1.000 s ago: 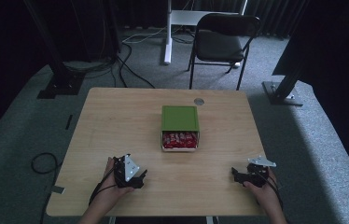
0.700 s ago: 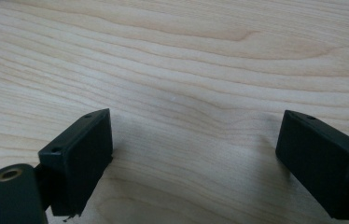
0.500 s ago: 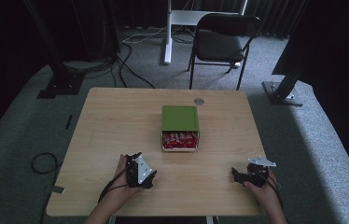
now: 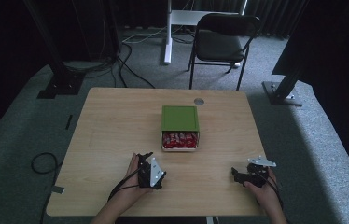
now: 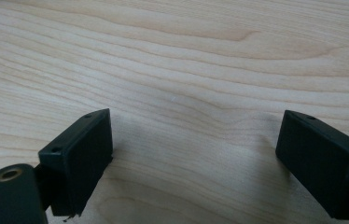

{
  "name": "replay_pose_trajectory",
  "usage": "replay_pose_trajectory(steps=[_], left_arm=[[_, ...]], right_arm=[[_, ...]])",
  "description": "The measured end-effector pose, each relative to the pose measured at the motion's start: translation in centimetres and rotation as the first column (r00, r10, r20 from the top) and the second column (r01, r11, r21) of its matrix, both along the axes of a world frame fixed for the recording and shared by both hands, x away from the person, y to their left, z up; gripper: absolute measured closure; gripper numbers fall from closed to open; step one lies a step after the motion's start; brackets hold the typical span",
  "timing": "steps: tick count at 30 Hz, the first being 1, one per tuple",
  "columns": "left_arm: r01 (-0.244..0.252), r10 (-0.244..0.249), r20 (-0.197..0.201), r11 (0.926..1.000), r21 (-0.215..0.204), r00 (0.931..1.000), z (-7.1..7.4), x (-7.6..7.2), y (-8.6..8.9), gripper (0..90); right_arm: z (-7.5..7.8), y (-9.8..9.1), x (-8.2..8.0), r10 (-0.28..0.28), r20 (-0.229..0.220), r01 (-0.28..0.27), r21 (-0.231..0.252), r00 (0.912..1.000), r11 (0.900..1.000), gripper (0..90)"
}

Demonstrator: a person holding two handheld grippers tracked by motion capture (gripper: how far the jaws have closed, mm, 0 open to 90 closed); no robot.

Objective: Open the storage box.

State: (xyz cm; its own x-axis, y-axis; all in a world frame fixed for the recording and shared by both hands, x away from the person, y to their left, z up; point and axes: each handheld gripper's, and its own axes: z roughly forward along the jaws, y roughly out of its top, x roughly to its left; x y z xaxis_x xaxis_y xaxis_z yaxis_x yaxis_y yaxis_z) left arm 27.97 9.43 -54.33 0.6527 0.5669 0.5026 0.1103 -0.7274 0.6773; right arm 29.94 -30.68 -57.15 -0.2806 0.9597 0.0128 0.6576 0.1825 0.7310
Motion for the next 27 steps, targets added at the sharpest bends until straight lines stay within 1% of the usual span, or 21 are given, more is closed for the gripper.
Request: replay_pose_trajectory(steps=[1, 2, 5, 7, 10, 14, 15, 16, 18, 19, 21, 23, 25, 26, 27], left_arm=[[0.000, 0.000, 0.000, 1.0000, 0.000, 1.0000, 0.0, 0.0, 0.0, 13.2], [0.010, -0.010, 0.003, 0.9999, -0.006, 0.9999, 0.0, 0.1, -0.5, 13.2], [0.027, -0.027, 0.001, 0.9996, -0.003, 0.9996, 0.0, 0.1, -1.0, 13.3], [0.032, -0.032, 0.005, 0.9995, 0.004, 0.9995, 0.0, 0.1, -1.2, 13.2], [0.052, -0.052, 0.021, 0.9984, 0.021, 0.9984, -0.1, 0.2, -1.9, 13.2], [0.069, -0.069, 0.027, 0.9975, 0.019, 0.9972, 0.0, 0.3, -2.5, 13.2], [0.075, -0.076, 0.039, 0.9968, 0.029, 0.9964, 0.0, 0.3, -2.7, 13.3], [0.077, -0.078, 0.043, 0.9965, 0.032, 0.9960, 0.1, 0.4, -2.9, 13.3], [0.084, -0.086, 0.046, 0.9959, 0.033, 0.9953, 0.1, 0.4, -3.2, 13.2], [0.090, -0.093, 0.050, 0.9949, 0.044, 0.9945, 0.1, 0.5, -3.3, 13.3], [0.100, -0.102, 0.050, 0.9940, 0.045, 0.9935, 0.1, 0.6, -3.6, 13.3], [0.111, -0.116, 0.068, 0.9913, 0.071, 0.9909, 0.1, 0.7, -3.9, 13.3], [0.117, -0.124, 0.075, 0.9896, 0.084, 0.9895, 0.1, 0.8, -4.3, 13.3], [0.117, -0.124, 0.075, 0.9896, 0.084, 0.9895, 0.1, 0.8, -4.3, 13.3], [0.126, -0.134, 0.087, 0.9874, 0.096, 0.9871, 0.1, 1.0, -4.6, 13.3]], right_arm=[[0.0, 0.0, 0.0, 0.000, 0.000, 0.000, 0.000, 1.0000, 1.0000, 10.3], [0.0, 0.0, 0.0, 0.000, 0.000, 0.000, 0.000, 1.0000, 1.0000, 10.4], [0.0, 0.0, 0.0, 0.000, 0.000, 0.000, 0.000, 1.0000, 1.0000, 10.3], [0.0, 0.0, 0.0, 0.000, 0.000, 0.000, 0.000, 1.0000, 1.0000, 10.4], [0.0, 0.0, 0.0, 0.000, 0.000, 0.000, 0.000, 1.0000, 1.0000, 10.3], [0.0, 0.0, 0.0, 0.000, 0.000, 0.000, -0.001, 1.0000, 1.0000, 10.3], [0.0, 0.0, 0.0, 0.001, 0.000, -0.001, -0.001, 1.0000, 1.0000, 10.4], [0.0, 0.0, 0.0, 0.000, 0.000, 0.000, -0.001, 1.0000, 1.0000, 10.4], [0.0, 0.0, 0.0, 0.001, 0.000, -0.001, -0.001, 1.0000, 1.0000, 10.3], [0.0, 0.0, 0.0, 0.000, 0.000, 0.000, 0.000, 1.0000, 1.0000, 10.4], [0.0, 0.0, 0.0, 0.001, 0.000, -0.001, -0.001, 1.0000, 1.0000, 10.4], [0.0, 0.0, 0.0, 0.001, 0.000, -0.001, -0.001, 1.0000, 1.0000, 10.3], [0.0, 0.0, 0.0, 0.001, 0.000, -0.001, -0.001, 1.0000, 1.0000, 10.3], [0.0, 0.0, 0.0, 0.001, 0.000, -0.001, -0.001, 1.0000, 1.0000, 10.3], [0.0, 0.0, 0.0, 0.001, 0.000, -0.001, -0.001, 1.0000, 1.0000, 10.4]])
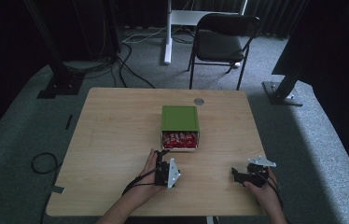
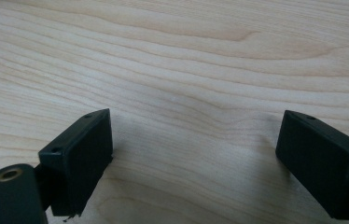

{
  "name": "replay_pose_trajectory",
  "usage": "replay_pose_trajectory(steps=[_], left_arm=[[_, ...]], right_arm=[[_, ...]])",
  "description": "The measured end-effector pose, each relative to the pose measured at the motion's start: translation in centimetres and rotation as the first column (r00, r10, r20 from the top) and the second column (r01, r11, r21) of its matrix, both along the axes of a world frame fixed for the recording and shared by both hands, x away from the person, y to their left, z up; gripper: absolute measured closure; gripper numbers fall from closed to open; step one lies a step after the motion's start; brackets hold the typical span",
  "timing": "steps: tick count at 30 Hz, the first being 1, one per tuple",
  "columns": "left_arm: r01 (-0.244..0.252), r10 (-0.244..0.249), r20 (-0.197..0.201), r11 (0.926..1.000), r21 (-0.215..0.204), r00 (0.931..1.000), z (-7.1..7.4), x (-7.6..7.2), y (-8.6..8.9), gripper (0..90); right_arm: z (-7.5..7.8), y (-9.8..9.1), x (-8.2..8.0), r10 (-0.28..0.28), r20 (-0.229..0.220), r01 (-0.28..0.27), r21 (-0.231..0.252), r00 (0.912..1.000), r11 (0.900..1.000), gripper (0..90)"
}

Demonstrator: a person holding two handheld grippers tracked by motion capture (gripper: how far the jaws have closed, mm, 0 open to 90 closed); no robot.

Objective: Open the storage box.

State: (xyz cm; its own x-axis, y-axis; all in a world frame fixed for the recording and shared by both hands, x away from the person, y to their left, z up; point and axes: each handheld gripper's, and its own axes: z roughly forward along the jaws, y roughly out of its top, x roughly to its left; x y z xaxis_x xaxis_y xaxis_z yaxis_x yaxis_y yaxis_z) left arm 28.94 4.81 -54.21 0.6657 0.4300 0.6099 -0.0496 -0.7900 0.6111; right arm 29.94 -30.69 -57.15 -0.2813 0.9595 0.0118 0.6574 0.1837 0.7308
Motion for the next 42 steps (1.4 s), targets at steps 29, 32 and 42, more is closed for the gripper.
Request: replay_pose_trajectory(steps=[29, 32, 42], left_arm=[[0.042, -0.046, 0.068, 0.9973, 0.061, 0.9966, -0.5, 2.2, -1.7, 28.7], [0.037, -0.043, 0.070, 0.9967, 0.072, 0.9966, -0.7, 2.4, -1.7, 31.0], [0.056, -0.077, 0.120, 0.9848, 0.165, 0.9899, -1.1, 3.1, -1.8, 39.6]], right_arm=[[0.0, 0.0, 0.0, -0.001, -0.001, 0.001, 0.001, 1.0000, 1.0000, 10.4], [0.0, 0.0, 0.0, 0.000, 0.000, 0.000, 0.001, 1.0000, 1.0000, 10.4], [0.0, 0.0, 0.0, -0.001, -0.001, 0.001, 0.001, 1.0000, 1.0000, 10.3]])
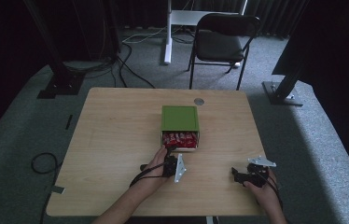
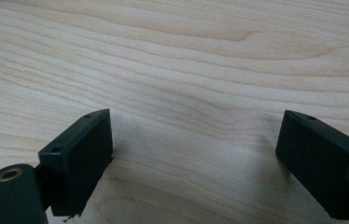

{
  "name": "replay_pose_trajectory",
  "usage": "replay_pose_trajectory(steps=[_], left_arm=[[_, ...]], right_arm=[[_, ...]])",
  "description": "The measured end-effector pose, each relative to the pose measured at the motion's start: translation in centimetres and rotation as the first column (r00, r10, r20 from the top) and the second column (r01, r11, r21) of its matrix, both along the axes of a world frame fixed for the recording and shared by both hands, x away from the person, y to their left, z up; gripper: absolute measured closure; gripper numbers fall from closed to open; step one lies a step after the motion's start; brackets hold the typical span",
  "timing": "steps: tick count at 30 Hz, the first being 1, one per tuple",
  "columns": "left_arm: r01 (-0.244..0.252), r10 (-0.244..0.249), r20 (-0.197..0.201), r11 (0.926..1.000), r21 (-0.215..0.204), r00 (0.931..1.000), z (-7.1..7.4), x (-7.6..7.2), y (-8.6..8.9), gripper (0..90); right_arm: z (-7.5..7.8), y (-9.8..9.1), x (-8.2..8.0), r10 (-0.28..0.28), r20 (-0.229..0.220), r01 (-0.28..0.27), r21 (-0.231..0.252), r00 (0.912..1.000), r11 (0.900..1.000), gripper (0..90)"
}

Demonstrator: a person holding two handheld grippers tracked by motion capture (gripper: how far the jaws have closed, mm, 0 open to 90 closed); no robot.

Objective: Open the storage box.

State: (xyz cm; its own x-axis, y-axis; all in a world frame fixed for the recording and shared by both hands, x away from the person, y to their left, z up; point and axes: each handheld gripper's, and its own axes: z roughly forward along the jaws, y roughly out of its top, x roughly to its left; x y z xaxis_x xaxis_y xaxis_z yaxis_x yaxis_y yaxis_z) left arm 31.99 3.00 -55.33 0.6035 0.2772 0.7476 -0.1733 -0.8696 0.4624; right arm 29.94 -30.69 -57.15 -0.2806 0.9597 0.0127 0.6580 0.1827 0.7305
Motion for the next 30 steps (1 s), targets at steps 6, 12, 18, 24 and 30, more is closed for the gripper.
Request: replay_pose_trajectory(steps=[6, 12, 18, 24, 30], left_arm=[[0.001, -0.003, 0.048, 0.9993, 0.037, 0.9988, -0.3, 0.2, -0.2, 44.5], [0.009, -0.018, 0.098, 0.9960, 0.089, 0.9951, -0.6, 0.3, -0.4, 49.3], [-0.007, -0.003, 0.114, 0.9967, 0.081, 0.9934, -0.9, 0.5, -0.6, 50.9], [-0.021, 0.003, 0.177, 0.9947, 0.101, 0.9842, -1.6, 0.5, -0.9, 52.6], [-0.043, 0.014, 0.241, 0.9922, 0.117, 0.9705, -1.9, 0.5, -1.0, 59.3]], right_arm=[[0.0, 0.0, 0.0, 0.000, 0.000, 0.000, 0.000, 1.0000, 1.0000, 10.4], [0.0, 0.0, 0.0, 0.000, 0.000, 0.000, 0.000, 1.0000, 1.0000, 10.4], [0.0, 0.0, 0.0, 0.000, 0.000, 0.000, 0.000, 1.0000, 1.0000, 10.4], [0.0, 0.0, 0.0, 0.000, 0.000, 0.000, 0.000, 1.0000, 1.0000, 10.4], [0.0, 0.0, 0.0, 0.000, 0.000, 0.000, 0.000, 1.0000, 1.0000, 10.4]])
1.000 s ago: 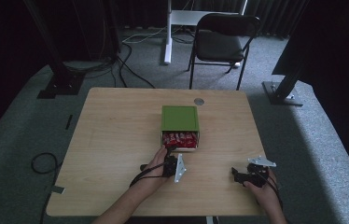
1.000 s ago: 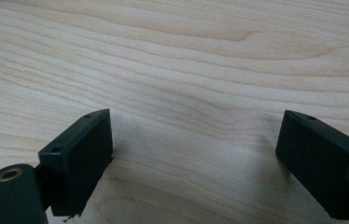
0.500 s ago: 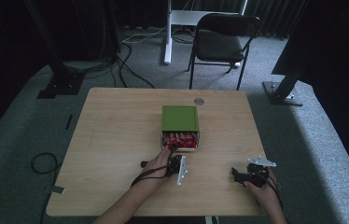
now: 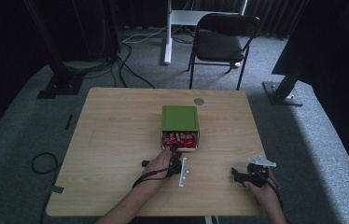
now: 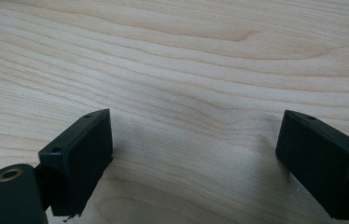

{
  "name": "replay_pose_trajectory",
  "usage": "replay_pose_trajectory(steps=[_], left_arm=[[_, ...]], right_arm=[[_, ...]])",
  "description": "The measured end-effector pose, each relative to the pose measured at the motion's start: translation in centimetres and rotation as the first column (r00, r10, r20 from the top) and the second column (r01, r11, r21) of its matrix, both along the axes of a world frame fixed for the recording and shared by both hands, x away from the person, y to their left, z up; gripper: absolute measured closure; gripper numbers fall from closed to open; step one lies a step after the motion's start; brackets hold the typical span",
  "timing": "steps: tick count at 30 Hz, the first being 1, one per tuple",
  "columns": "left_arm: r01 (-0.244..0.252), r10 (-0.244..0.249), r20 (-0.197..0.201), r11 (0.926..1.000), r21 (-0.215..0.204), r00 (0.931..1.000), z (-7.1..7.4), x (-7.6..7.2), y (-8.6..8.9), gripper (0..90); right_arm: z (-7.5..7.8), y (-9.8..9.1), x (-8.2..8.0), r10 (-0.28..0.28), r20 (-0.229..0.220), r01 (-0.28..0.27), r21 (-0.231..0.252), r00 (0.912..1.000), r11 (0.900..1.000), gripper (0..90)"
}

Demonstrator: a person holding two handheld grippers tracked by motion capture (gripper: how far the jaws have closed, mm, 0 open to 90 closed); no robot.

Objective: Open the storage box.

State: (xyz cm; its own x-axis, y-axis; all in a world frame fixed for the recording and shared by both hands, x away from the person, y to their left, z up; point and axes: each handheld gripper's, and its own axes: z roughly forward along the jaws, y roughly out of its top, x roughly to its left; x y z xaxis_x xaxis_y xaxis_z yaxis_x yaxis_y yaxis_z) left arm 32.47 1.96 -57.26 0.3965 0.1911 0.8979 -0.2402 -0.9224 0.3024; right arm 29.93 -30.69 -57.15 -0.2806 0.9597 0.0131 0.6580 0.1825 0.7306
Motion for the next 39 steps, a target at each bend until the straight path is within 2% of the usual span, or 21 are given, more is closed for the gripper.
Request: replay_pose_trajectory(steps=[4, 7, 10, 11, 12, 14, 24, 39], left_arm=[[-0.034, 0.034, 0.011, 0.9994, 0.008, 0.9994, 0.2, 0.0, -0.3, 66.9], [-0.046, 0.046, 0.023, 0.9987, 0.021, 0.9987, 0.1, 0.0, -0.5, 67.2], [-0.056, 0.055, 0.027, 0.9983, 0.016, 0.9981, 0.0, -0.1, -0.6, 67.3], [-0.056, 0.055, 0.027, 0.9983, 0.016, 0.9981, 0.0, -0.1, -0.6, 67.4], [-0.045, 0.044, 0.032, 0.9984, 0.034, 0.9985, 0.1, 0.0, -0.6, 67.4], [-0.032, 0.031, 0.032, 0.9989, 0.033, 0.9990, 0.1, 0.0, -0.4, 68.1], [-0.027, 0.024, 0.040, 0.9972, 0.071, 0.9989, 0.2, -0.6, -0.5, 69.6], [-0.021, 0.019, 0.023, 0.9972, 0.072, 0.9996, 0.3, -1.9, -0.5, 69.8]], right_arm=[[0.0, 0.0, 0.0, 0.000, 0.000, 0.000, 0.000, 1.0000, 1.0000, 10.4], [0.0, 0.0, 0.0, 0.000, 0.000, 0.000, 0.000, 1.0000, 1.0000, 10.4], [0.0, 0.0, 0.0, -0.001, 0.000, 0.001, 0.000, 1.0000, 1.0000, 10.4], [0.0, 0.0, 0.0, -0.001, 0.000, 0.001, 0.000, 1.0000, 1.0000, 10.4], [0.0, 0.0, 0.0, 0.000, 0.000, 0.000, 0.000, 1.0000, 1.0000, 10.4], [0.0, 0.0, 0.0, 0.000, 0.000, 0.000, 0.000, 1.0000, 1.0000, 10.4], [0.0, 0.0, 0.0, 0.000, 0.000, 0.000, 0.000, 1.0000, 1.0000, 10.4], [0.0, 0.0, 0.0, -0.001, 0.000, 0.001, 0.000, 1.0000, 1.0000, 10.4]])
